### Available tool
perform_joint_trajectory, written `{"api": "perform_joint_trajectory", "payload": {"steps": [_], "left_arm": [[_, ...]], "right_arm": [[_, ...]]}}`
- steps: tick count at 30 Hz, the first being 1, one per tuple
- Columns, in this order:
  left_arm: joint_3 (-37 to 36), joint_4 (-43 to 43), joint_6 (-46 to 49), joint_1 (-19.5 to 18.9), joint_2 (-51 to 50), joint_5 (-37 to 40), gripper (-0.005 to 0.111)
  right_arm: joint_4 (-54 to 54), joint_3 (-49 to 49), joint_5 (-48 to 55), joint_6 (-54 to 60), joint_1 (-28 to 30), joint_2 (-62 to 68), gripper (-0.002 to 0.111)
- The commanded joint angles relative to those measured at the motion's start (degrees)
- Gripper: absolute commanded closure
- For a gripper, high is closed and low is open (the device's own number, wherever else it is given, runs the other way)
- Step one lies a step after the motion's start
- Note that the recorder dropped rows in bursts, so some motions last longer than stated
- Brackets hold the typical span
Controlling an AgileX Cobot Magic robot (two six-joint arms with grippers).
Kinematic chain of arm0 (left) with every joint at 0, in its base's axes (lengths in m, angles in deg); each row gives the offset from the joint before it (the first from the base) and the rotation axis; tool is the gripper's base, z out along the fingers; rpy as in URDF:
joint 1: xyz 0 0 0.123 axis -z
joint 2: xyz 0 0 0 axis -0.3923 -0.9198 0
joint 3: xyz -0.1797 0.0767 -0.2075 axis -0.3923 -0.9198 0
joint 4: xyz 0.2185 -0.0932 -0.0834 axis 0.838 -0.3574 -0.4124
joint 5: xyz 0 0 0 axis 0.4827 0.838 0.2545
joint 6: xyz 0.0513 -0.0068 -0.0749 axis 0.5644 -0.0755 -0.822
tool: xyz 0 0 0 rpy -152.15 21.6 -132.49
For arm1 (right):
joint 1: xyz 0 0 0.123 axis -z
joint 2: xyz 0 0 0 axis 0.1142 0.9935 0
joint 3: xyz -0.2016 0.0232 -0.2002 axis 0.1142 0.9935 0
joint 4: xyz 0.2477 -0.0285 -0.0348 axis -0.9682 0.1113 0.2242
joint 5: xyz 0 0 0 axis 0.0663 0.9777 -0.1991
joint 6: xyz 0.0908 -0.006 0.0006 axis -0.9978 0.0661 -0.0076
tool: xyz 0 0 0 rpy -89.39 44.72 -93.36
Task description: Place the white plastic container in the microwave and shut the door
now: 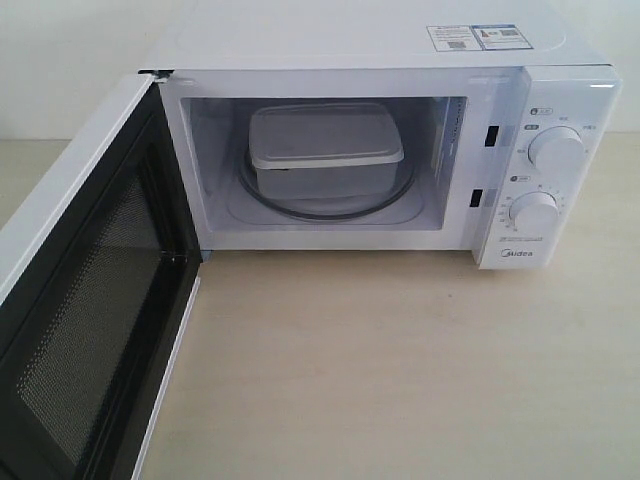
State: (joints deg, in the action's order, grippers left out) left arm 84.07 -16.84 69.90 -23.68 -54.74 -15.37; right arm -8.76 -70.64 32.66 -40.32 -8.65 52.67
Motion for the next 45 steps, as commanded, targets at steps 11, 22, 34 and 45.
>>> {"api": "perform_joint_trajectory", "payload": {"steps": [11, 22, 34, 45], "left_arm": [[-0.2, 0.03, -0.52, 0.49, 0.22, -0.06, 0.102], [-0.2, 0.03, -0.52, 0.49, 0.22, -0.06, 0.102], [-0.2, 2.66, 1.82, 0.58, 0.22, -0.06, 0.102], [9.81, 2.19, 2.23, 0.58, 0.22, 5.89, 0.102]], "right_arm": [[-4.65, 0.29, -0.56, 0.43, 0.36, -0.27, 0.108], [-4.65, 0.29, -0.57, 0.43, 0.36, -0.27, 0.108], [-4.65, 0.29, -0.57, 0.43, 0.36, -0.27, 0.108], [-4.77, 0.29, -0.57, 0.43, 0.36, -0.27, 0.108]]}}
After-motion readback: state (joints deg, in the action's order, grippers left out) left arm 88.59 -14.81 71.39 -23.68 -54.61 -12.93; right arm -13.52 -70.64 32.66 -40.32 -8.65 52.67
